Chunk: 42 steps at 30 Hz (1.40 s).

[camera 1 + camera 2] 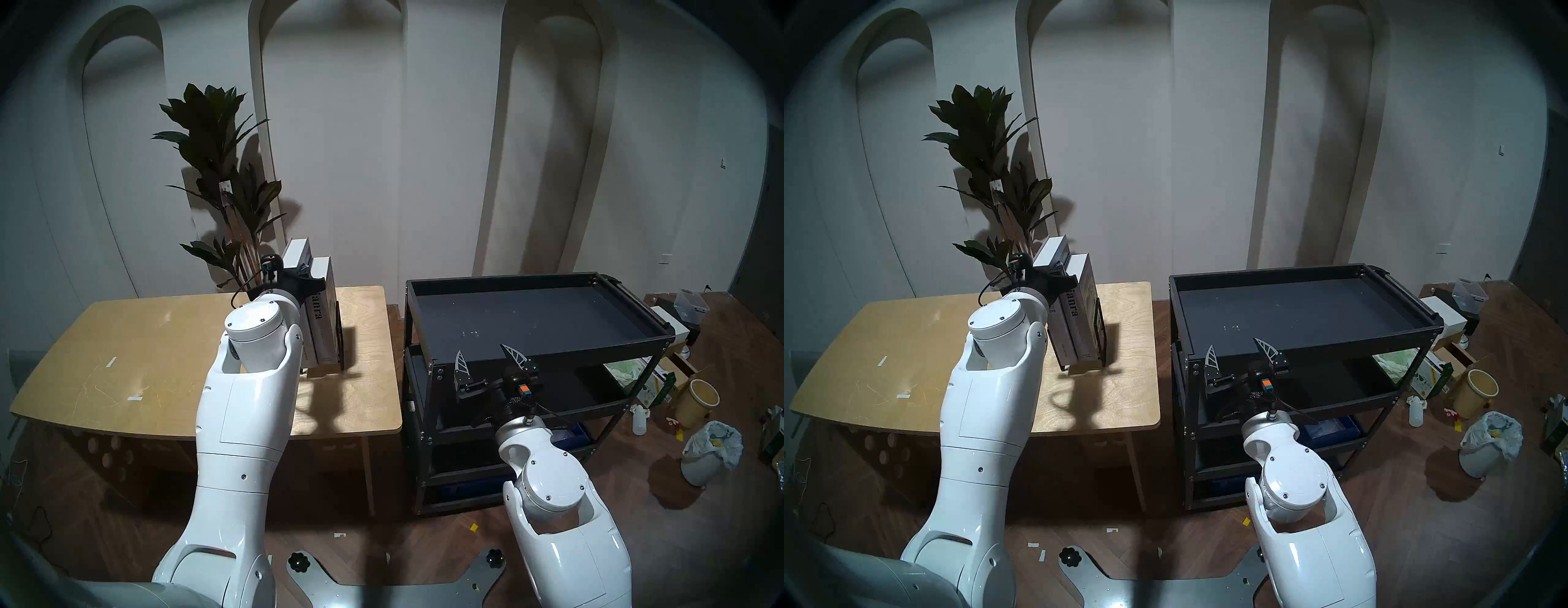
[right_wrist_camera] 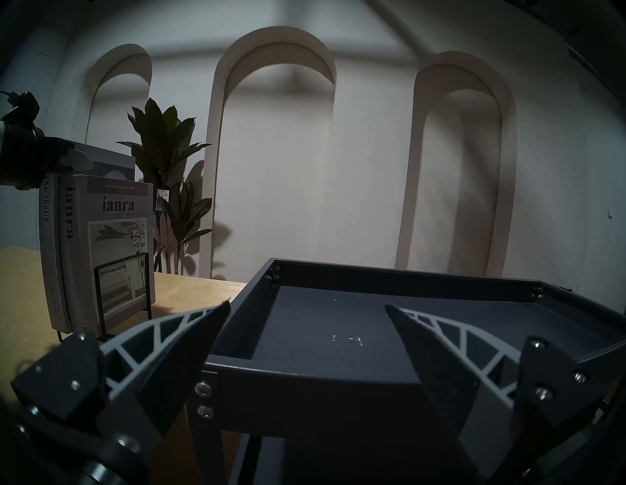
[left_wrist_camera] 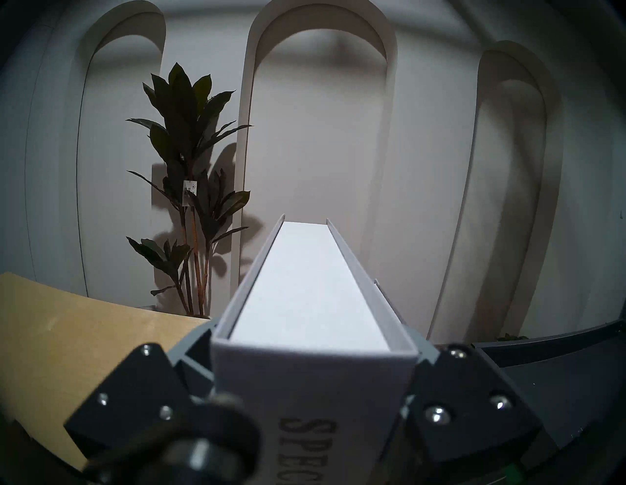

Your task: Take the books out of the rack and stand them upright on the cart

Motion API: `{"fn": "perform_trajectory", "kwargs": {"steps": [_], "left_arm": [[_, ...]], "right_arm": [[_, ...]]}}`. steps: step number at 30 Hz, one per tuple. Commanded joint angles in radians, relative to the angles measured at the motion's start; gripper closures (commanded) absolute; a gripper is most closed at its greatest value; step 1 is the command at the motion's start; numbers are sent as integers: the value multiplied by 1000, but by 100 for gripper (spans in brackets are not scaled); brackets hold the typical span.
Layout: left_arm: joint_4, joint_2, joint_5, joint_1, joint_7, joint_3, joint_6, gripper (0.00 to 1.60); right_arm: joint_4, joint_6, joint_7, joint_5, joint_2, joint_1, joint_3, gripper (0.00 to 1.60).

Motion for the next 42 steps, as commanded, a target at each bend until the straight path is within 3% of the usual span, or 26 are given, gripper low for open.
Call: {"fn": "perform_trajectory", "kwargs": {"steps": [1, 3, 4, 17, 29, 33, 42], "left_arm": [[-16, -4, 5, -29, 6, 3, -15, 134], [-30, -5, 6, -28, 9, 3, -10, 156], [-37, -7, 7, -28, 12, 4, -12, 160], [-108, 6, 57, -16, 51, 29, -13, 160], [-255, 8, 69, -12, 82, 39, 21, 160], [-332, 14, 80, -7, 96, 48, 53, 160], [-416, 32, 110, -38, 117, 75, 120, 160]], "right_arm": [[-14, -13, 7, 9, 3, 12, 7, 0], [-11, -14, 9, 12, 3, 14, 9, 0], [-10, -15, 9, 14, 4, 15, 10, 0], [4, -30, 27, 31, 3, 24, 17, 0], [2, -20, 45, 59, -7, 33, 25, 0], [-1, -18, 49, 64, -8, 37, 26, 0], [4, -25, 69, 83, -5, 35, 28, 0]]}}
